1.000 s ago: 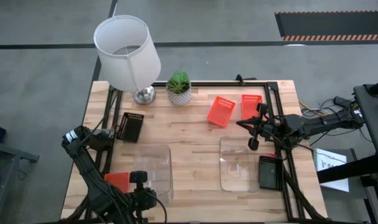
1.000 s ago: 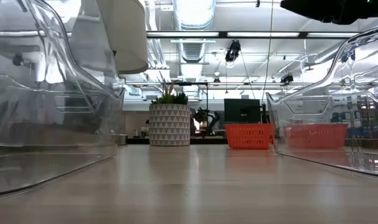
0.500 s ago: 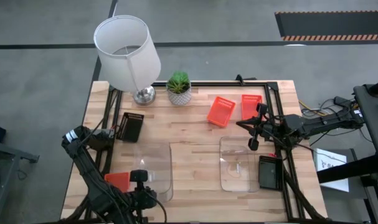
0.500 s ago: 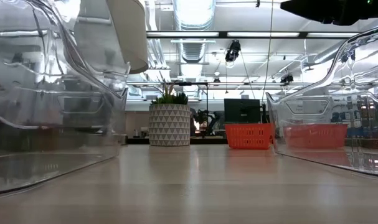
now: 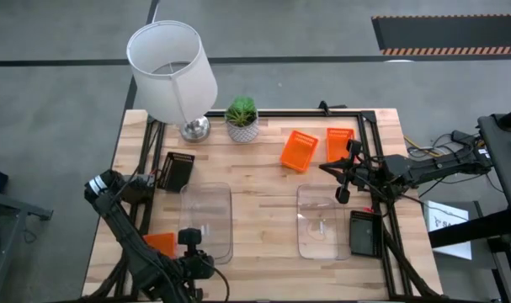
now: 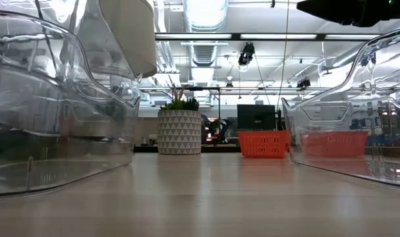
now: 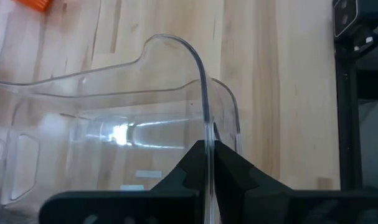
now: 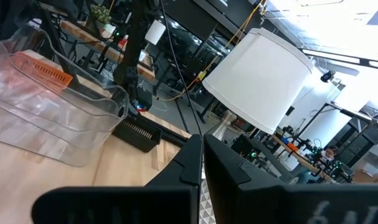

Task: Stack baskets by color
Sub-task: Stack the center transparent bin on the left transparent bin

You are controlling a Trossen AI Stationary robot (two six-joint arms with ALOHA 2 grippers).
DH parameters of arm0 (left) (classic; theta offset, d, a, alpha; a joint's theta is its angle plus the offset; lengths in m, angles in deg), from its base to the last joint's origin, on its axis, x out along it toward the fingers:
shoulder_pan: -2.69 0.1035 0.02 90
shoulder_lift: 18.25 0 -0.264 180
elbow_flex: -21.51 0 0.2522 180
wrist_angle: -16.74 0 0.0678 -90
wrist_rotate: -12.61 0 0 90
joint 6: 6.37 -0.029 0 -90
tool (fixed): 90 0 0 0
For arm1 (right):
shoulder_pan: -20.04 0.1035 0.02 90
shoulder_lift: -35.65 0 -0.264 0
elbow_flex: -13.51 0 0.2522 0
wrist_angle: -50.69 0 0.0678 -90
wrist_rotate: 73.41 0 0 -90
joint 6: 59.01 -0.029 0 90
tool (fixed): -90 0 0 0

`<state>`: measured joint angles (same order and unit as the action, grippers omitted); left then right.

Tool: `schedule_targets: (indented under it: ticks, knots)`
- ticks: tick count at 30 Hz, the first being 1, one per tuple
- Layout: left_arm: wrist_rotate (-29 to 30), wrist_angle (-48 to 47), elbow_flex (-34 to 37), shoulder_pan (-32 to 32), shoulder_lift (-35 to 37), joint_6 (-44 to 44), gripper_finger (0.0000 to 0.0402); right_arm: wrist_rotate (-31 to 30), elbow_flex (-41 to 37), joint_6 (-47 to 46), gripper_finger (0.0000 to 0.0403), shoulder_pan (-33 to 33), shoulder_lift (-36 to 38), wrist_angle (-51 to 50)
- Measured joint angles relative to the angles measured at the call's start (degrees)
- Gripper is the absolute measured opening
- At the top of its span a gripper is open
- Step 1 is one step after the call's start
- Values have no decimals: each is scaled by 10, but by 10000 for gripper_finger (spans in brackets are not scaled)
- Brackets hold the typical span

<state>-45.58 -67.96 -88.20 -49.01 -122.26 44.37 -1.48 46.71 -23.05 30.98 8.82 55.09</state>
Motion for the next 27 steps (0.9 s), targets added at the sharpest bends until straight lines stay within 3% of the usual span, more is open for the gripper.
schedule_targets:
  ticks: [9, 22, 27]
  knots:
    - [-5, 0, 7, 3, 0, 74, 3, 0, 0, -3, 9, 0, 0, 1]
    - [-8, -2, -2, 5, 16, 59, 91, 0, 0, -4, 9, 0, 0, -5]
    - [67, 2, -17, 6, 22, 48, 97, 0, 0, -7, 9, 0, 0, -9]
